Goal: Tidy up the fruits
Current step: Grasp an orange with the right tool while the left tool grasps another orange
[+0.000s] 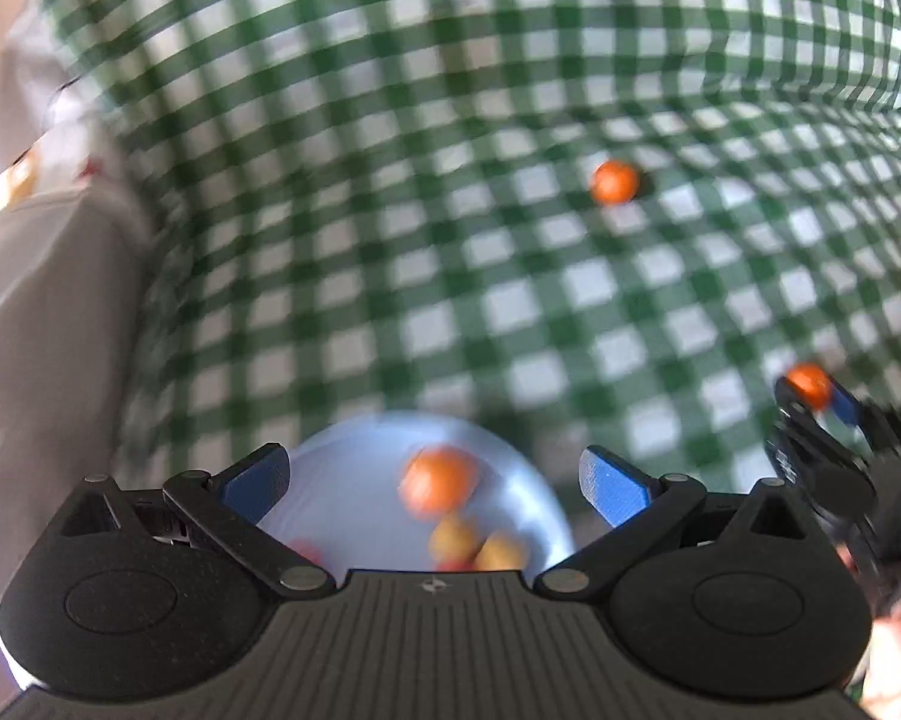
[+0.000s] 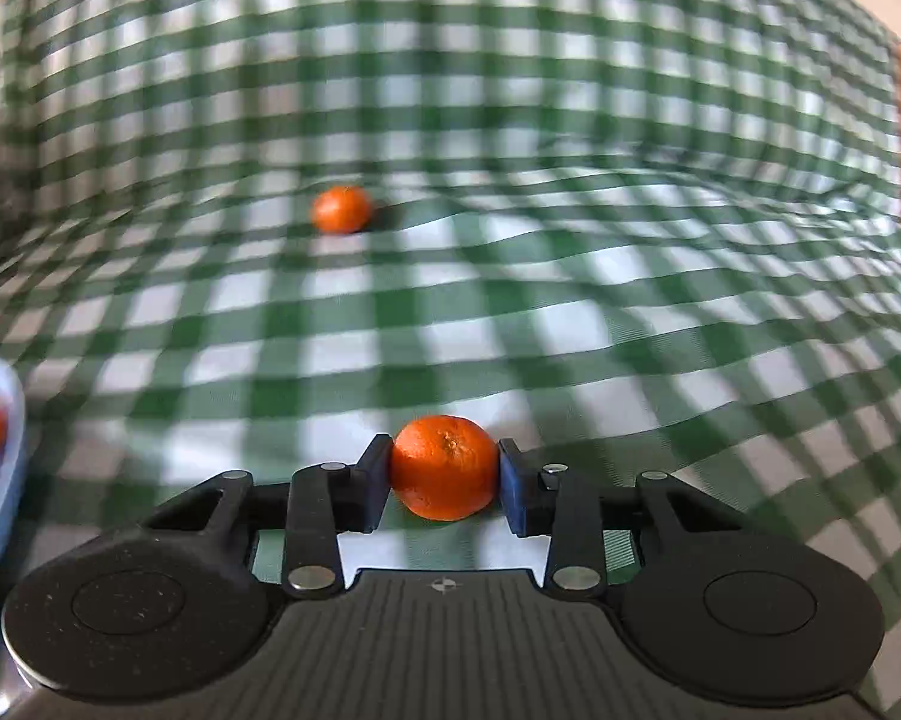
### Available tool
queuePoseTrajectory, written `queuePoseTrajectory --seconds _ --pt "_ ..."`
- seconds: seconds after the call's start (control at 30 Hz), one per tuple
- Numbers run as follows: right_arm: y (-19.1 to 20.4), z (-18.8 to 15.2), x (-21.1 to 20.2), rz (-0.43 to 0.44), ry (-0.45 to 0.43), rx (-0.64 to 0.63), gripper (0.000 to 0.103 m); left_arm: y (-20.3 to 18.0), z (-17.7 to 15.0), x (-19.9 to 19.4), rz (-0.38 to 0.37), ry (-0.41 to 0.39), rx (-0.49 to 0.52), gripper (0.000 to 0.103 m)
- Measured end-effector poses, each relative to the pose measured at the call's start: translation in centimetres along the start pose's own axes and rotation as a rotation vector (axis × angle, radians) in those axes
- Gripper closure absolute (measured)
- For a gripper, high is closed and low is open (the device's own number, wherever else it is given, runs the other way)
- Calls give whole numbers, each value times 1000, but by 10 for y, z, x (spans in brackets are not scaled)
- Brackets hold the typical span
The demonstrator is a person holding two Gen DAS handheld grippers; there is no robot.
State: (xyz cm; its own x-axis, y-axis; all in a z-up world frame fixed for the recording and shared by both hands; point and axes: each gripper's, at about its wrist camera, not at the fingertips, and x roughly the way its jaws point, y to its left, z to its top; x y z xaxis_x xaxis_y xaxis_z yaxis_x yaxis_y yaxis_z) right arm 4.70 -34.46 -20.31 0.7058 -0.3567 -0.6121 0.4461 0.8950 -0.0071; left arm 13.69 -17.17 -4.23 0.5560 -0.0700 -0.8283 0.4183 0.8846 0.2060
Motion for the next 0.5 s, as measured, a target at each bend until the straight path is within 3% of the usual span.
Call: queuePoseTrajectory --seconds 0.13,0.2,0.37,0.5 --pt "-46 11 21 -215 0 153 65 -34 53 48 -71 -44 -17 0" --pt "-67 12 25 -267 -1 228 65 -52 82 77 -105 -35 -17 0" --pt "-77 12 40 -289 -7 257 64 -86 142 148 -139 19 -53 0" --pt "-75 12 47 -297 -13 257 63 -104 166 189 -121 94 -54 0"
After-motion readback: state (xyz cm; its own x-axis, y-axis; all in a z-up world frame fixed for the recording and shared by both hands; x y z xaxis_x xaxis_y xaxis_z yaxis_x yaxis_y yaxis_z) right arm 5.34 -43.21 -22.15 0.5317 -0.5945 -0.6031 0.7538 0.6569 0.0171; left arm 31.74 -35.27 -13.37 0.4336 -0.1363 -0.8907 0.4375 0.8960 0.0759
